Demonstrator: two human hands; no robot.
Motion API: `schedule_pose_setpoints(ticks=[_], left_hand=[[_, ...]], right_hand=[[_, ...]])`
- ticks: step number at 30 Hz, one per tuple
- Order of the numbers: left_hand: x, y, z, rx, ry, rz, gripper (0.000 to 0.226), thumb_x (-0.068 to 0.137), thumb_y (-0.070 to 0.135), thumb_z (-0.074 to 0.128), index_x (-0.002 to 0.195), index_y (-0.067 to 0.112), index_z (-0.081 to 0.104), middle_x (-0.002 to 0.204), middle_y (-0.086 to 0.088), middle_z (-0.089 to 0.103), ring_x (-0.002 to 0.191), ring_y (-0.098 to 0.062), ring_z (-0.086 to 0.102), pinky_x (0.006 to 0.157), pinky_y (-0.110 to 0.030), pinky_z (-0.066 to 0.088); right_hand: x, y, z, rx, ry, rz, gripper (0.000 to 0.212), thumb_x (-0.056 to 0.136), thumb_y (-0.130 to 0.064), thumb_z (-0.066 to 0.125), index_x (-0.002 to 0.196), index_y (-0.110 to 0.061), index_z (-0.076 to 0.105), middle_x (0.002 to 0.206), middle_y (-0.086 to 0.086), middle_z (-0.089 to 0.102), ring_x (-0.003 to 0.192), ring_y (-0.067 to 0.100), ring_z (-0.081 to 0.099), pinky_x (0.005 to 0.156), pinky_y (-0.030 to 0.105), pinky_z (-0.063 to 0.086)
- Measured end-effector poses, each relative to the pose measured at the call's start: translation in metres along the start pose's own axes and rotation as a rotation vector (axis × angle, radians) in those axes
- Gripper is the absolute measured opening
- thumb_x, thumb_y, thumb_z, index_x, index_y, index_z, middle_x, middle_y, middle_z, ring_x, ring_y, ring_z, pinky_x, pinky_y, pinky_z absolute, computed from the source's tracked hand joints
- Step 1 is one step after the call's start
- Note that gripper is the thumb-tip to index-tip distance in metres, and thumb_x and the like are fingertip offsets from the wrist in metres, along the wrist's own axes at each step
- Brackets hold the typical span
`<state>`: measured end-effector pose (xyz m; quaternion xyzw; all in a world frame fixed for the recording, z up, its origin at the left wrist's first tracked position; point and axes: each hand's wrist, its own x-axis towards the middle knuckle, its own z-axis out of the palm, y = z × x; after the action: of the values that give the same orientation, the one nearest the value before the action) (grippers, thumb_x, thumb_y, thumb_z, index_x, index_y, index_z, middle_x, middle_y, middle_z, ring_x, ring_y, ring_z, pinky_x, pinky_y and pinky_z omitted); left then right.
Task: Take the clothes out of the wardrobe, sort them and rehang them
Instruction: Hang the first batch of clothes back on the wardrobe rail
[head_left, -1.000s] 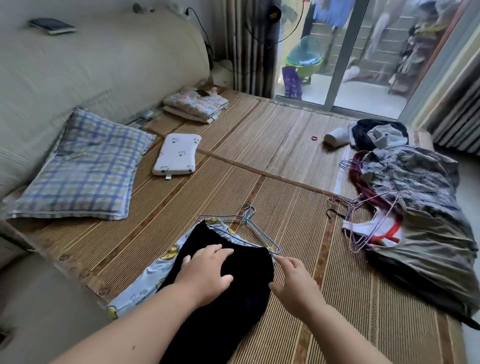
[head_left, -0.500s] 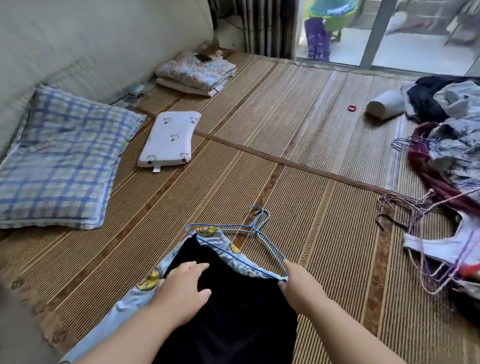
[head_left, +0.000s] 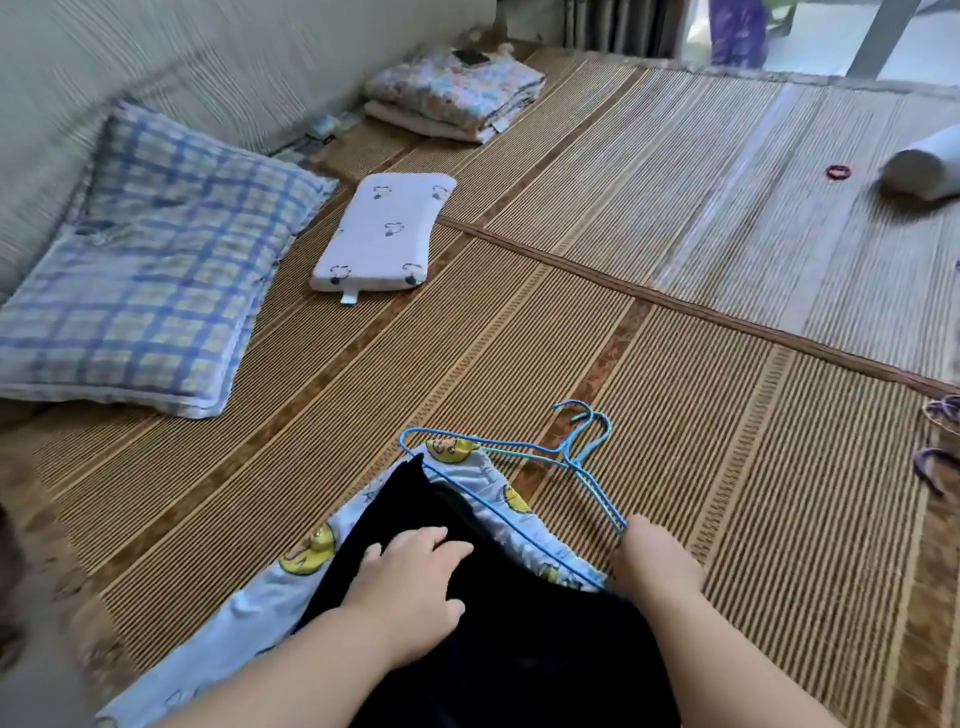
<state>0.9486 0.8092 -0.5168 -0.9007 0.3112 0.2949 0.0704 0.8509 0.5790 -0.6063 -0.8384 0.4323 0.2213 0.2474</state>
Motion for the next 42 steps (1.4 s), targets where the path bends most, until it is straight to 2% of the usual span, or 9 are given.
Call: schedule_pose_setpoints(ticks=[10, 15, 17, 19, 21, 23, 33, 38, 42], left_hand=[[-0.046, -0.011, -0.095, -0.007, 0.242, -0.070, 0.079, 0.083, 0.049, 0.054, 0.149, 0.031, 0.014, 0.157, 0.006, 0.010, 0.143, -0.017, 0.017, 0.111, -0.044, 0.023], [-0.106, -0.024, -0.158, -0.279, 0.363, -0.173, 0.088, 0.087, 0.052, 0.052, 0.151, 0.016, 0.004, 0.159, -0.002, 0.010, 0.144, -0.021, 0.018, 0.114, -0.040, 0.020], [-0.142, -0.036, -0.184, -0.453, 0.464, -0.203, 0.079, 0.089, 0.051, 0.051, 0.149, 0.013, 0.018, 0.153, -0.005, 0.030, 0.138, -0.021, 0.032, 0.110, -0.037, 0.027], [-0.189, -0.052, -0.207, -0.625, 0.623, -0.203, 0.054, 0.091, 0.046, 0.052, 0.135, 0.016, 0.042, 0.125, 0.006, 0.057, 0.115, -0.015, 0.054, 0.094, -0.024, 0.037], [-0.241, -0.067, -0.226, -0.734, 0.784, -0.211, 0.027, 0.092, 0.041, 0.054, 0.110, 0.022, 0.052, 0.089, 0.019, 0.059, 0.080, -0.002, 0.056, 0.067, -0.011, 0.034], [-0.298, -0.086, -0.243, -0.806, 0.948, -0.226, 0.015, 0.090, 0.037, 0.058, 0.089, 0.025, 0.049, 0.076, 0.017, 0.055, 0.067, 0.004, 0.051, 0.059, -0.004, 0.034], [-0.575, -0.187, -0.269, -1.040, 1.529, -0.354, 0.018, 0.098, 0.017, 0.047, 0.081, 0.021, 0.052, 0.076, 0.004, 0.066, 0.066, -0.009, 0.065, 0.066, -0.023, 0.051], [-0.709, -0.220, -0.262, -1.009, 1.692, -0.392, 0.012, 0.099, 0.017, 0.045, 0.094, 0.018, 0.056, 0.081, 0.003, 0.068, 0.068, -0.005, 0.066, 0.065, -0.019, 0.051], [-0.800, -0.230, -0.257, -0.948, 1.835, -0.404, 0.019, 0.096, 0.009, 0.047, 0.093, 0.026, 0.057, 0.079, 0.005, 0.067, 0.069, 0.003, 0.064, 0.066, -0.011, 0.048]], right_hand=[[-0.092, -0.034, -0.075, 0.362, -0.082, -0.425, 0.007, 0.094, -0.029, 0.049, 0.092, -0.036, 0.047, 0.076, -0.006, 0.060, 0.058, 0.007, 0.054, 0.048, 0.017, 0.040], [-0.173, -0.084, -0.117, 0.396, -0.134, -0.614, 0.032, 0.092, -0.024, 0.055, 0.122, -0.033, 0.060, 0.113, -0.014, 0.063, 0.097, 0.001, 0.057, 0.087, 0.014, 0.042], [-0.208, -0.108, -0.136, 0.350, -0.092, -0.722, 0.032, 0.090, -0.025, 0.057, 0.120, -0.035, 0.061, 0.110, -0.017, 0.067, 0.093, -0.006, 0.058, 0.086, 0.011, 0.041], [-0.247, -0.135, -0.153, 0.302, -0.051, -0.829, 0.032, 0.087, -0.029, 0.057, 0.117, -0.040, 0.061, 0.083, -0.027, 0.066, 0.071, -0.015, 0.055, 0.068, 0.005, 0.040], [-0.287, -0.163, -0.167, 0.272, -0.056, -0.924, 0.032, 0.086, -0.027, 0.058, 0.114, -0.041, 0.062, 0.060, -0.031, 0.057, 0.059, -0.017, 0.052, 0.060, 0.004, 0.038], [-0.333, -0.194, -0.177, 0.211, -0.057, -1.023, 0.030, 0.085, -0.025, 0.058, 0.112, -0.038, 0.064, 0.053, -0.033, 0.053, 0.053, -0.017, 0.049, 0.057, 0.005, 0.037], [-0.580, -0.328, -0.179, 0.063, -0.137, -1.462, 0.025, 0.085, -0.026, 0.059, 0.089, -0.051, 0.059, 0.060, -0.013, 0.061, 0.054, -0.004, 0.049, 0.063, 0.016, 0.043], [-0.708, -0.370, -0.182, 0.007, -0.195, -1.705, 0.029, 0.084, -0.015, 0.059, 0.081, -0.043, 0.067, 0.047, -0.016, 0.053, 0.043, -0.002, 0.044, 0.048, 0.013, 0.034], [-0.792, -0.394, -0.181, -0.028, -0.229, -1.836, 0.032, 0.084, -0.024, 0.065, 0.082, -0.056, 0.058, 0.053, -0.015, 0.061, 0.046, -0.003, 0.050, 0.049, 0.012, 0.039]])
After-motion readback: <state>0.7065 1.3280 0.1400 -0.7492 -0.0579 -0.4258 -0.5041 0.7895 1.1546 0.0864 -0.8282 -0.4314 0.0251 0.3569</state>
